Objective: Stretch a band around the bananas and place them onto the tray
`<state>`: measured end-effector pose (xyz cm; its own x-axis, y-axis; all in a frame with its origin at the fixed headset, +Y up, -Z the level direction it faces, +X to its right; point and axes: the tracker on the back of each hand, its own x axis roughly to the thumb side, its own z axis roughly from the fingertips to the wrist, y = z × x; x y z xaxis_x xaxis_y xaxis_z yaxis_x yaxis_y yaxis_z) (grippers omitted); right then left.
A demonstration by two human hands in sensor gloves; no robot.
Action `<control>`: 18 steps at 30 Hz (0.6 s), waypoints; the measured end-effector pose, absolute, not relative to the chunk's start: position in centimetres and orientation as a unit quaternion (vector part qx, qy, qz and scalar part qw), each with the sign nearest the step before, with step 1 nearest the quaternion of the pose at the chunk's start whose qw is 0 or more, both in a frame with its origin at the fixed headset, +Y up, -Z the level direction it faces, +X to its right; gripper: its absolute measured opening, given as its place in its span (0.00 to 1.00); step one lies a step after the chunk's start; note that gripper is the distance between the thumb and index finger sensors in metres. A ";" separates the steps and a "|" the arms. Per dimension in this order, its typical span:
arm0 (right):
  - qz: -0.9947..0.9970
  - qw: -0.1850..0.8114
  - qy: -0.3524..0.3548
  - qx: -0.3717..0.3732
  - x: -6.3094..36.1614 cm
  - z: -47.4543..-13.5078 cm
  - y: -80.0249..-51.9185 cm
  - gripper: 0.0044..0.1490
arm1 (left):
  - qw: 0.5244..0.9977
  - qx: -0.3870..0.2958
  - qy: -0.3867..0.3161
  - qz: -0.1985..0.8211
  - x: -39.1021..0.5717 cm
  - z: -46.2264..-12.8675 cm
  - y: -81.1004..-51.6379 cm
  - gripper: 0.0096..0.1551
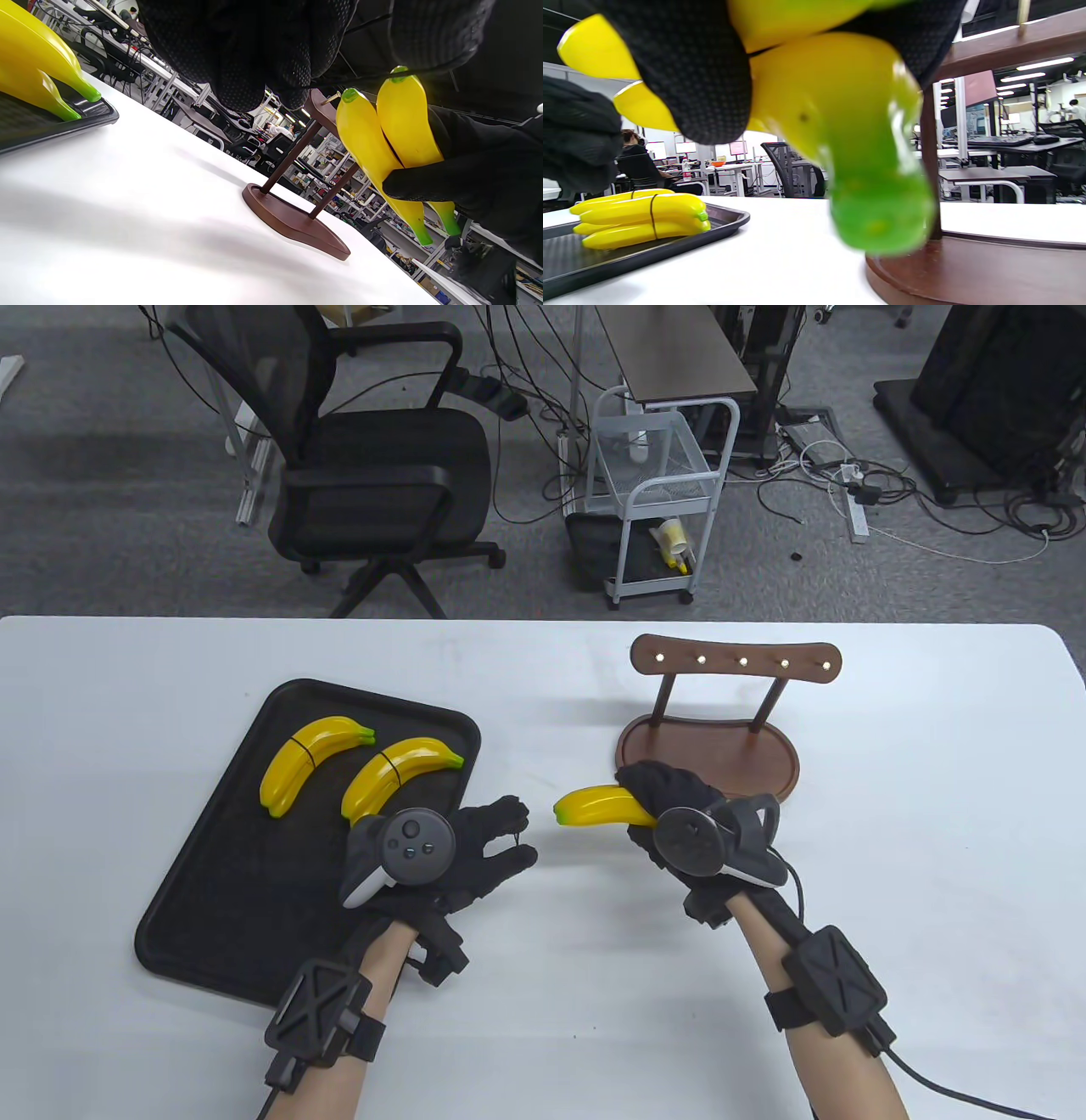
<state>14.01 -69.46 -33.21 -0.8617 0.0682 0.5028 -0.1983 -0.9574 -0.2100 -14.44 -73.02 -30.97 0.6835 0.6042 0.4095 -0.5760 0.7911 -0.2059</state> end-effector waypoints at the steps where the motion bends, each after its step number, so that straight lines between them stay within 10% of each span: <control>1: 0.954 0.066 -0.135 0.258 13.6 -33.0 -69.5 0.45 | 0.916 -0.032 -0.235 0.323 -14.4 -31.0 -73.0 0.42; 18: 0.938 0.072 -0.158 0.299 10.8 -31.7 -70.4 0.45 | 0.895 -0.058 -0.241 0.371 -14.2 -31.0 -73.2 0.47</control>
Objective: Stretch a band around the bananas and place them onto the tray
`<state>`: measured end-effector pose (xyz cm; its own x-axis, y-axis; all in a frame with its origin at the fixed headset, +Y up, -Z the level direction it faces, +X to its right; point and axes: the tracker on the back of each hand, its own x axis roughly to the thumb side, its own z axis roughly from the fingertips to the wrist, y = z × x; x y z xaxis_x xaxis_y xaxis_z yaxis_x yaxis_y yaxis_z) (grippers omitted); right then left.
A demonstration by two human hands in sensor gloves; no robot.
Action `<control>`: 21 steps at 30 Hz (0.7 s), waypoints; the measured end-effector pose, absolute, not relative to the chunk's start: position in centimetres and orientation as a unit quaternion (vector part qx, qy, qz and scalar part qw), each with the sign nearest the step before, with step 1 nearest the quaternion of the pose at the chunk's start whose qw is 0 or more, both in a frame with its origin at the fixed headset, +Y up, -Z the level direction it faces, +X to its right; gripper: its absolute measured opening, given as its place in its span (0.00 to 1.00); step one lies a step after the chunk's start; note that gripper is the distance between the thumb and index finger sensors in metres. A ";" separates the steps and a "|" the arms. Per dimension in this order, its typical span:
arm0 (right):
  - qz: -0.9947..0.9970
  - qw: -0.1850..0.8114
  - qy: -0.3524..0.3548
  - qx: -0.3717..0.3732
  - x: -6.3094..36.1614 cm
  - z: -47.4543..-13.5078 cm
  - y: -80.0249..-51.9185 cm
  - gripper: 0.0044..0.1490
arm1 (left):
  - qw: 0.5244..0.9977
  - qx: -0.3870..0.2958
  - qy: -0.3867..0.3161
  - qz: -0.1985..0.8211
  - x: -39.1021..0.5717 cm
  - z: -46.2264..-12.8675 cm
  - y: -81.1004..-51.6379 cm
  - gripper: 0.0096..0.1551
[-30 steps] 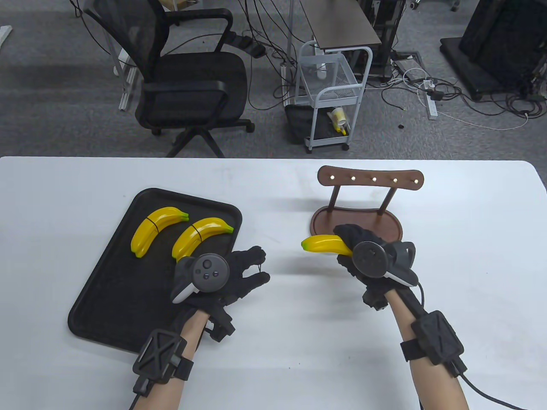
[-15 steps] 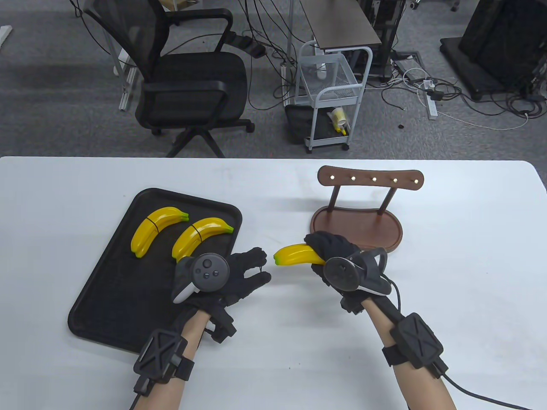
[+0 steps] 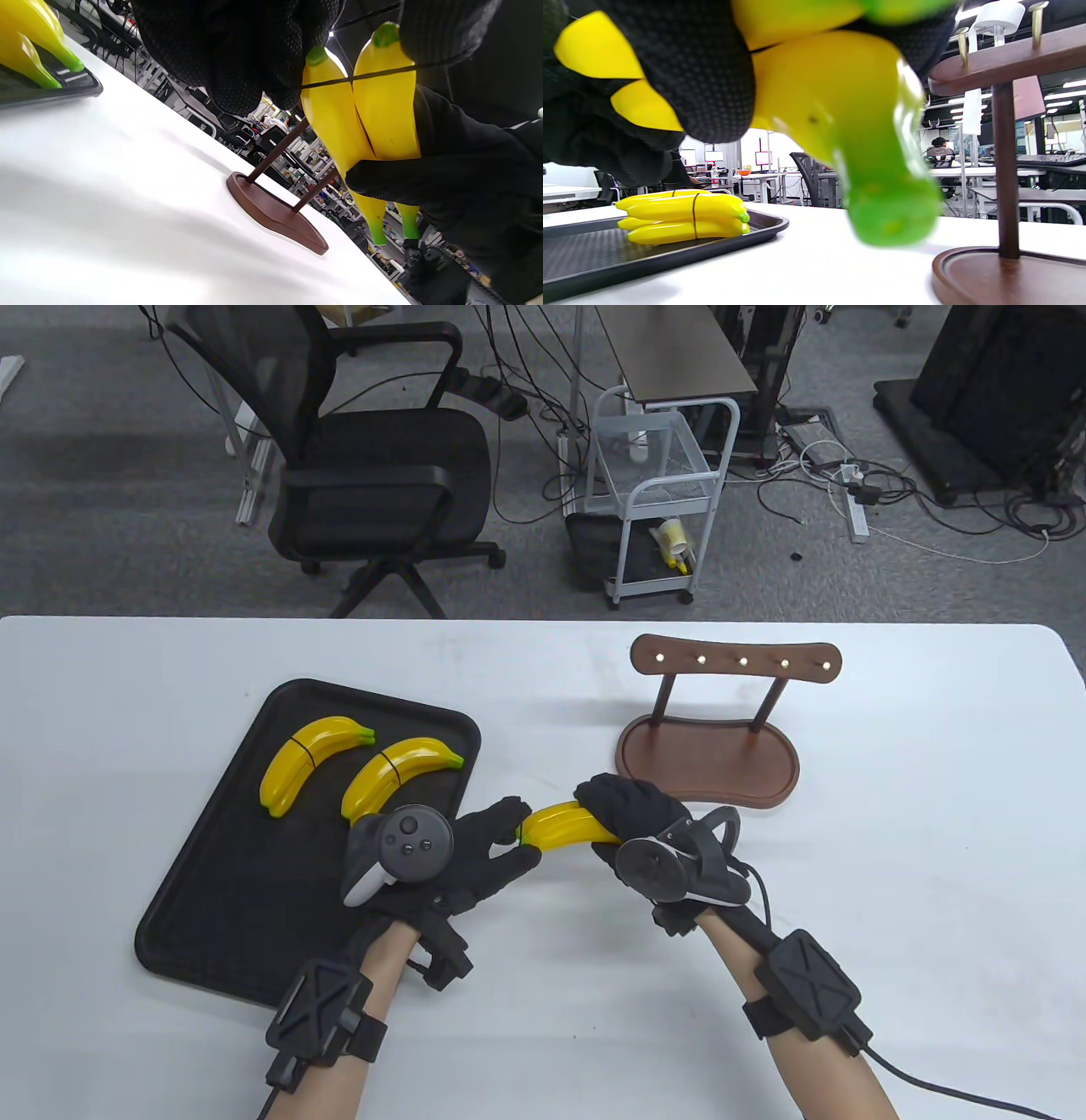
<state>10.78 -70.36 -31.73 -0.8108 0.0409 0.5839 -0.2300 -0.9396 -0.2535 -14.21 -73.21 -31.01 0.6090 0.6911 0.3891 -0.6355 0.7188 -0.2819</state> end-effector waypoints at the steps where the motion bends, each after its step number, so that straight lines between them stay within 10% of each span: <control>1: 0.937 0.068 -0.162 0.300 10.7 -31.7 -70.4 0.45 | 0.895 -0.059 -0.241 0.371 -14.2 -31.0 -73.2 0.47; 21: 0.923 0.084 -0.179 0.331 9.1 -30.5 -70.5 0.45 | 0.878 -0.082 -0.249 0.401 -14.2 -31.1 -73.3 0.51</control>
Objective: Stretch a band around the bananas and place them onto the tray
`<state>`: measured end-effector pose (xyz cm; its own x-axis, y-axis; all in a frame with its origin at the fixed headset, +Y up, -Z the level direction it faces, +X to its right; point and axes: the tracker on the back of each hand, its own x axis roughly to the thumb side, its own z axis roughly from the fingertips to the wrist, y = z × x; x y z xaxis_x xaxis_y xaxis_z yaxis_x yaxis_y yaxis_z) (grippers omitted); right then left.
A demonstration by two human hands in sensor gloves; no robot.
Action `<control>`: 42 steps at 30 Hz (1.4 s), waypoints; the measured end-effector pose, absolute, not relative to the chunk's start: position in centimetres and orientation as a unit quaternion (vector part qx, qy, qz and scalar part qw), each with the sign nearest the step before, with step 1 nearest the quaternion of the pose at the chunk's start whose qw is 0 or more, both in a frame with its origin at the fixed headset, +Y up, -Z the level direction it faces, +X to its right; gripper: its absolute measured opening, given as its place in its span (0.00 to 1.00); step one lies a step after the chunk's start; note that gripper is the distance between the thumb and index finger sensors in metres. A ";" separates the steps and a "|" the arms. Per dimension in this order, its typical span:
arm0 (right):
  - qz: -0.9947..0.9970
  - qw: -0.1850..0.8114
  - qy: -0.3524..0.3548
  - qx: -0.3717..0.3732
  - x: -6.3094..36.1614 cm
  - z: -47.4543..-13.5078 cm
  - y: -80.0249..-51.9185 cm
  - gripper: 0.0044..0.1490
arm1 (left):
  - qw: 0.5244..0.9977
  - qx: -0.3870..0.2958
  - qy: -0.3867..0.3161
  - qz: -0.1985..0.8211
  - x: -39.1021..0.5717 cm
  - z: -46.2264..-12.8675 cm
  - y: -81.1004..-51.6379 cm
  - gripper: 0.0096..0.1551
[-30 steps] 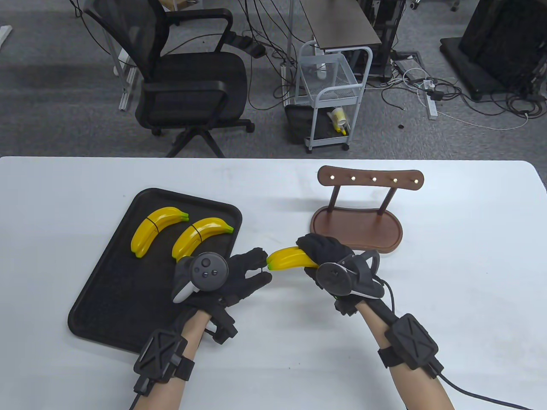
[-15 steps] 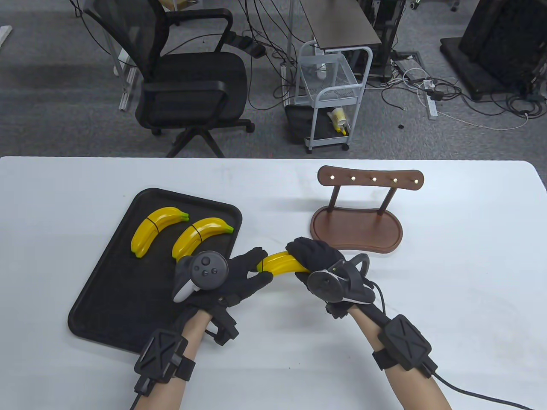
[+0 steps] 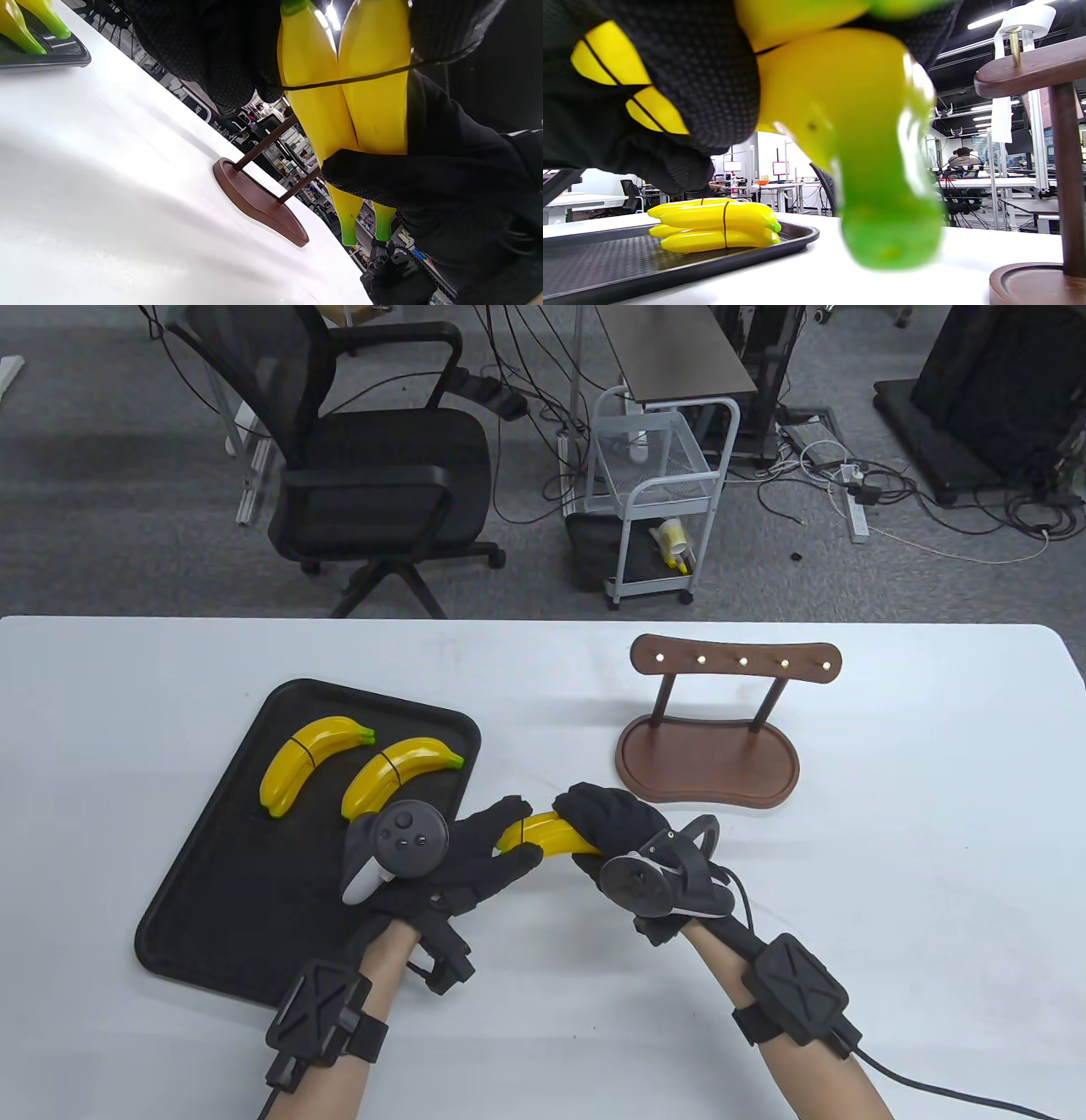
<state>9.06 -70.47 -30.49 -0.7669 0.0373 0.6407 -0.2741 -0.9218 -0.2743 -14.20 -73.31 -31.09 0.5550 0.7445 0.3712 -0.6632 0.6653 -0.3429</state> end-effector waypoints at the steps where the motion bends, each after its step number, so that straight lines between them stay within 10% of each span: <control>1: 0.922 0.084 -0.179 0.333 9.0 -30.4 -70.5 0.45 | 0.877 -0.083 -0.249 0.401 -14.2 -31.1 -73.3 0.51; 42: 0.898 0.298 -0.009 0.323 11.9 -33.1 -70.9 0.53 | 0.891 -0.019 -0.233 0.390 -15.8 -31.3 -72.3 0.49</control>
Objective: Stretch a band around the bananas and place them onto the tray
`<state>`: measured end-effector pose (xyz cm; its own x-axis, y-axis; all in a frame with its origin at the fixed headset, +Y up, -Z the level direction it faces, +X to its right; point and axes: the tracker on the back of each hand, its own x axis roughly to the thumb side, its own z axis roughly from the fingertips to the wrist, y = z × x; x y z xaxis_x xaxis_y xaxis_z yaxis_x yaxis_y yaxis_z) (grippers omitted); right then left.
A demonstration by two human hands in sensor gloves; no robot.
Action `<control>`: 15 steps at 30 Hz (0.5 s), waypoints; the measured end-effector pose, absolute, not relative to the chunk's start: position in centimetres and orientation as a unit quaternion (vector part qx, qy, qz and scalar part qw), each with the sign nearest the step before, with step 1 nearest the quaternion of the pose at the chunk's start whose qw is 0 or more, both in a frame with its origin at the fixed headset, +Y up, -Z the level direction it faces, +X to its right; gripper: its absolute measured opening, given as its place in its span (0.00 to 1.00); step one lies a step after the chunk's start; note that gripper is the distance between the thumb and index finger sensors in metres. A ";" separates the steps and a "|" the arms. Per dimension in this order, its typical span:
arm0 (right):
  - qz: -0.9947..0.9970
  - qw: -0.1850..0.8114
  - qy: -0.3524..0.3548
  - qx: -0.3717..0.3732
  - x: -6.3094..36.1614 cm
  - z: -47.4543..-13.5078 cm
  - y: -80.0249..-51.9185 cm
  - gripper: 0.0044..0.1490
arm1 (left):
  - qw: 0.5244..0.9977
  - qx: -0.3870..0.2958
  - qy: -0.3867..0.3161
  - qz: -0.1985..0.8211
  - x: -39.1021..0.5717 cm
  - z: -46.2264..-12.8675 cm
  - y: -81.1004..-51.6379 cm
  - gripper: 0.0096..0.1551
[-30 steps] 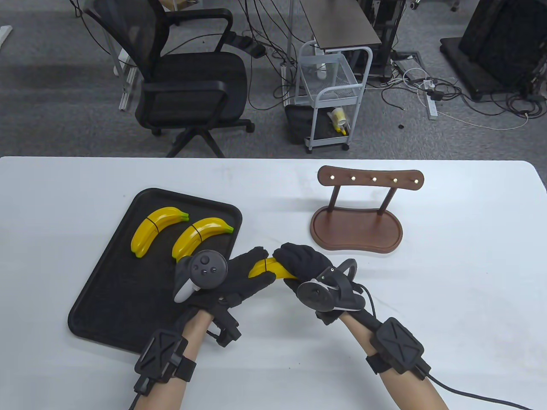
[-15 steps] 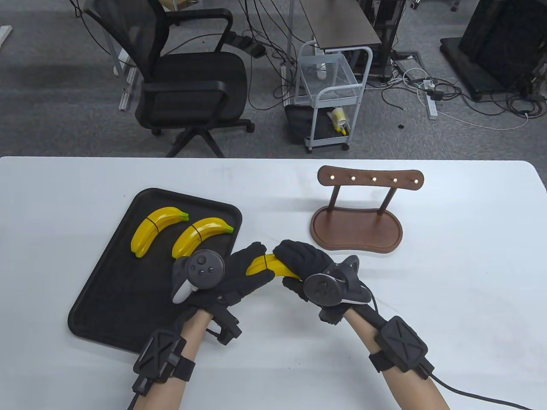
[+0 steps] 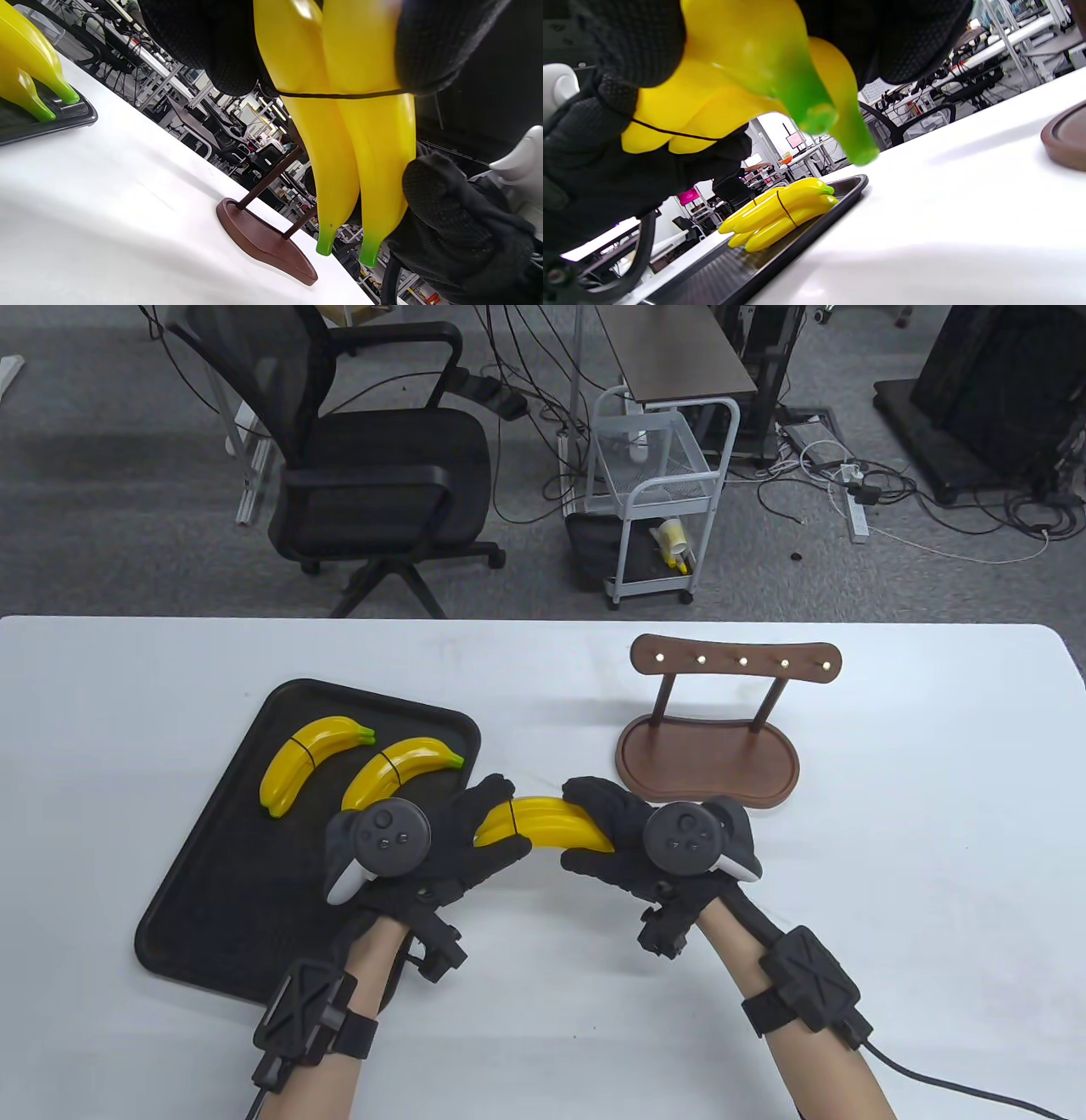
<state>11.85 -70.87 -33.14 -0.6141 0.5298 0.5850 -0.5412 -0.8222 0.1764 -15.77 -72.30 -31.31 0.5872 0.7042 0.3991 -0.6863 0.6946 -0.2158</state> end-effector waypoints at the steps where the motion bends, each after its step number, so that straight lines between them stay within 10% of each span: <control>1: 0.897 0.305 -0.005 0.321 11.9 -33.2 -70.9 0.54 | 0.890 -0.021 -0.235 0.390 -15.7 -31.3 -72.3 0.49; 15: 0.870 0.380 0.025 0.312 12.2 -33.6 -71.5 0.55 | 0.884 -0.032 -0.248 0.395 -15.1 -31.2 -72.4 0.48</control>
<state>12.20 -71.48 -33.61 -0.5163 0.6777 0.5236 -0.6462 -0.7095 0.2812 -15.11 -72.38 -31.16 0.5647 0.7142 0.4134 -0.6829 0.6857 -0.2519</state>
